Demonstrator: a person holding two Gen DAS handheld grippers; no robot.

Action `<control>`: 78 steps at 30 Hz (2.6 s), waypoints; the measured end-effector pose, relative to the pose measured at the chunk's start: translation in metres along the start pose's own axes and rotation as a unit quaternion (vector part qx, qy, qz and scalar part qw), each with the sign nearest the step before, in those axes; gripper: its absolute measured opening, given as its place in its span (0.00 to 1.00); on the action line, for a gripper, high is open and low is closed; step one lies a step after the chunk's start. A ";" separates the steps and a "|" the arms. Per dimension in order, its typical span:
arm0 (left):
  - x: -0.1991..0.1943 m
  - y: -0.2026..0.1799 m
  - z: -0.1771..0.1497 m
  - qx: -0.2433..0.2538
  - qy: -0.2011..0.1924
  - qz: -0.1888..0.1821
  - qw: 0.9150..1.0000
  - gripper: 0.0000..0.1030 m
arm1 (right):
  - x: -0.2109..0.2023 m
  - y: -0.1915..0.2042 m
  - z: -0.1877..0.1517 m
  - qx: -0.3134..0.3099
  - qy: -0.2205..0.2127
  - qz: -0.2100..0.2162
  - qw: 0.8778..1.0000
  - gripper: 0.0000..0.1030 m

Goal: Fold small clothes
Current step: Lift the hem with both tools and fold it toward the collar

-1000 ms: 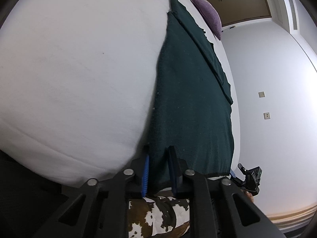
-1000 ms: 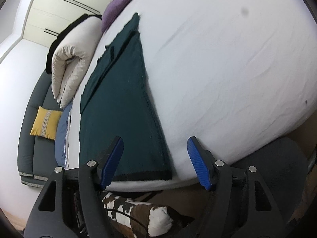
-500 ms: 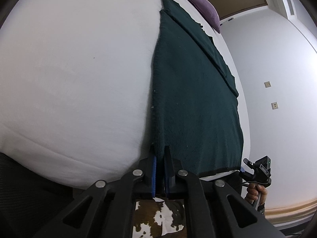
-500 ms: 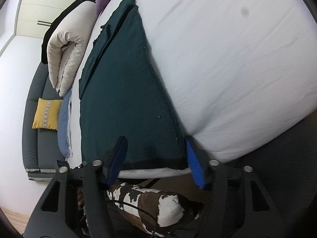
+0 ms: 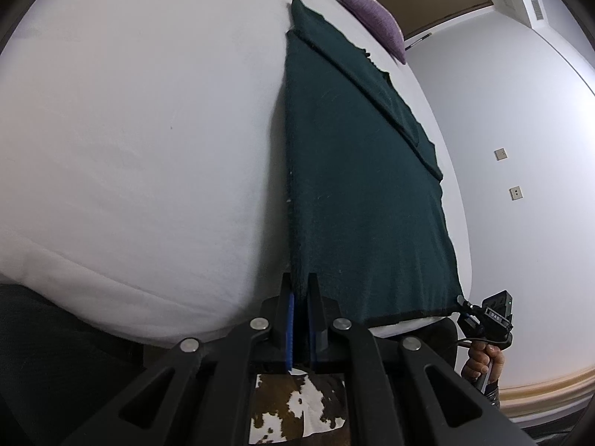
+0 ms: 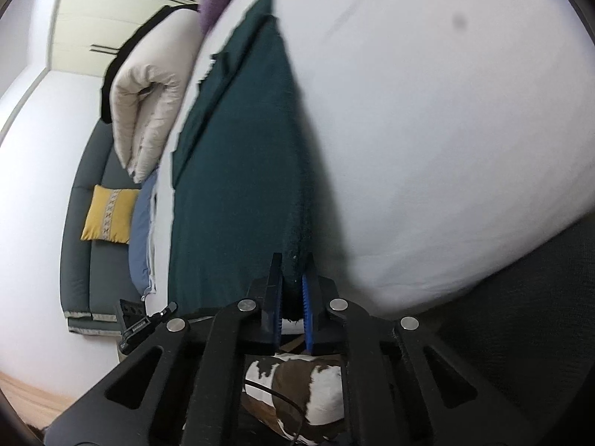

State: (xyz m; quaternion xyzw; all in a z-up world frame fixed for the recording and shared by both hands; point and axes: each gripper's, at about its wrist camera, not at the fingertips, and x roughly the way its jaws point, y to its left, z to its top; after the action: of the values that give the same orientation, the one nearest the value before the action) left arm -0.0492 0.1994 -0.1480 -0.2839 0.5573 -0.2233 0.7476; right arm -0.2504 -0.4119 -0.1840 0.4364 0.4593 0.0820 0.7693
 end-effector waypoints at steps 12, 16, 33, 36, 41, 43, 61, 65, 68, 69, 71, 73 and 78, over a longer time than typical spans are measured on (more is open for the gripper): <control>-0.013 -0.009 -0.001 0.004 -0.016 -0.030 0.999 0.06 | -0.021 0.052 0.018 -0.048 -0.033 0.040 0.998 0.07; -0.024 -0.019 0.005 0.000 -0.030 -0.064 0.998 0.05 | -0.025 0.061 0.024 -0.051 -0.037 0.051 0.997 0.07; -0.048 -0.072 0.125 -0.029 -0.117 -0.165 0.979 0.05 | -0.023 0.141 0.134 -0.060 -0.094 0.097 0.989 0.07; -0.036 -0.072 0.153 -0.047 -0.128 -0.164 0.977 0.05 | -0.012 0.155 0.171 -0.054 -0.109 0.097 0.988 0.07; -0.010 -0.070 0.200 -0.066 -0.137 -0.151 0.977 0.05 | 0.012 0.168 0.229 -0.041 -0.117 0.096 0.988 0.07; 0.003 -0.069 0.216 -0.072 -0.140 -0.145 0.977 0.05 | 0.024 0.170 0.253 -0.034 -0.120 0.094 0.988 0.07; 0.103 -0.054 0.341 -0.079 -0.147 -0.072 0.983 0.06 | 0.160 0.135 0.404 0.029 -0.128 0.021 0.991 0.07; 0.123 -0.047 0.359 -0.079 -0.147 -0.036 0.985 0.08 | 0.183 0.124 0.430 0.045 -0.140 -0.009 0.989 0.20; 0.136 -0.040 0.365 -0.084 -0.144 -0.013 0.986 0.24 | 0.192 0.117 0.443 0.052 -0.160 -0.039 0.985 0.48; 0.137 -0.038 0.365 -0.086 -0.146 -0.014 0.985 0.26 | 0.193 0.117 0.445 0.047 -0.167 -0.046 0.984 0.48; 0.136 -0.038 0.364 -0.083 -0.149 -0.008 0.985 0.34 | 0.196 0.116 0.447 0.035 -0.163 -0.052 0.985 0.48; 0.129 -0.038 0.360 -0.085 -0.161 -0.008 0.983 0.43 | 0.196 0.116 0.446 0.024 -0.165 -0.060 0.984 0.48; 0.110 -0.047 0.348 -0.070 -0.182 -0.002 0.981 0.45 | 0.184 0.123 0.430 -0.016 -0.172 -0.082 0.982 0.48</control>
State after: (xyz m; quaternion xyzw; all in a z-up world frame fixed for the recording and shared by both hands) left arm 0.3151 0.1545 -0.1186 -0.3724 0.4256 -0.1296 0.8145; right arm 0.2222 -0.4965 -0.1240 0.3923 0.3531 -0.0498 0.8479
